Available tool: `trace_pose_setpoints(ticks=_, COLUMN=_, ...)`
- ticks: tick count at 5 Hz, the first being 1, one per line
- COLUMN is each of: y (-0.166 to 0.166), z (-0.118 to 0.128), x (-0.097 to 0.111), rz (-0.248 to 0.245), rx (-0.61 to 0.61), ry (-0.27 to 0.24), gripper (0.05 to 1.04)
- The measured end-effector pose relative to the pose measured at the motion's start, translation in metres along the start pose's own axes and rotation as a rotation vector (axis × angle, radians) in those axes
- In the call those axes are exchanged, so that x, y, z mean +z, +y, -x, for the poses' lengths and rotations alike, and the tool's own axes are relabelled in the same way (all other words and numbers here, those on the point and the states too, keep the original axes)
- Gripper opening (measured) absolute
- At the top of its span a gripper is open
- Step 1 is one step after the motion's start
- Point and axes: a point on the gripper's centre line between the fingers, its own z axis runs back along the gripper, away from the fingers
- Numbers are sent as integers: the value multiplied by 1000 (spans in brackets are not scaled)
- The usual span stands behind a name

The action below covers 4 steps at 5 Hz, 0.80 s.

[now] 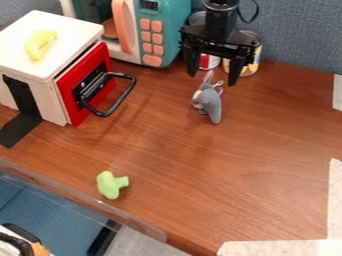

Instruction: Move the gray toy to the upper side of the table

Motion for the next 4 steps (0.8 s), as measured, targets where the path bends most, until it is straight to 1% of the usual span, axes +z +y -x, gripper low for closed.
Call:
trace_pose_setpoints(ticks=3, y=0, z=0, x=0, rz=-2, rx=5, ry=1, gripper=1000)
trace_pose_setpoints(ticks=4, y=10, z=-1, x=-9, rz=-37, rx=73, ry=35, gripper=1000)
